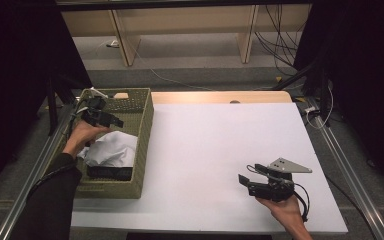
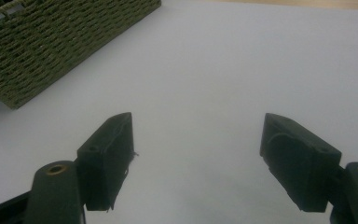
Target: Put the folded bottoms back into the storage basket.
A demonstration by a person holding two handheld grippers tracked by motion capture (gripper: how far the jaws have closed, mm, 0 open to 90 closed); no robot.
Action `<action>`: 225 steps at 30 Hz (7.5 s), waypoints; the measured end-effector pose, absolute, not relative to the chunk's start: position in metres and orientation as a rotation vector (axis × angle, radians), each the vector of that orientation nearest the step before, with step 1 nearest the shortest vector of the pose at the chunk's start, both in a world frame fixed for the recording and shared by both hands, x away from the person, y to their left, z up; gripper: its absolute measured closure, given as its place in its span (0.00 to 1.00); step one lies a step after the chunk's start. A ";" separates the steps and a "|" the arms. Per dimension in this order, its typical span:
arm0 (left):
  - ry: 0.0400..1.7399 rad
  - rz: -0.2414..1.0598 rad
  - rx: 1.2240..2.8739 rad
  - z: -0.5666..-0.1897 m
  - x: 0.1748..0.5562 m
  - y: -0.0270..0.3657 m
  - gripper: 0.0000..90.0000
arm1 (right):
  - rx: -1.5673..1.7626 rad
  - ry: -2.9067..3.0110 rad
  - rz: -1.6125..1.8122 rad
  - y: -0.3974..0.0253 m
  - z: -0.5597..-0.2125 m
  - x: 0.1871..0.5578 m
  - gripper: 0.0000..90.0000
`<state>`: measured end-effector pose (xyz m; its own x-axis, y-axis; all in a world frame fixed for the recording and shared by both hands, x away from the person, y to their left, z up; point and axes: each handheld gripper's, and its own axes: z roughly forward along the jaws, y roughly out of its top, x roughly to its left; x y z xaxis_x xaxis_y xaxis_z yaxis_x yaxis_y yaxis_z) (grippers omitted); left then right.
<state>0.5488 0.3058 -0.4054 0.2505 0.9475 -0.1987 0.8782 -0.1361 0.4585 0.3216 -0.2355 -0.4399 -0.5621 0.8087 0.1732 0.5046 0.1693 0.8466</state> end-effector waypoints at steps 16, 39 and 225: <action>1.756 0.141 2.070 -0.435 0.560 0.298 0.34 | 1.256 2.138 1.343 -0.234 -0.440 0.322 0.30; 1.820 0.135 2.176 -0.450 0.558 0.285 0.79 | 1.255 2.137 1.340 -0.235 -0.440 0.322 0.30; 0.897 0.271 1.719 -0.401 0.345 0.144 0.19 | 1.184 2.001 1.465 -0.239 -0.427 0.310 0.21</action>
<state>0.3452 0.1437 -0.4009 0.6841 0.6827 -0.2568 0.4260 -0.0881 0.9004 0.3099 -0.2387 -0.4268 -0.5664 0.8079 0.1624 0.3987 0.0962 0.9120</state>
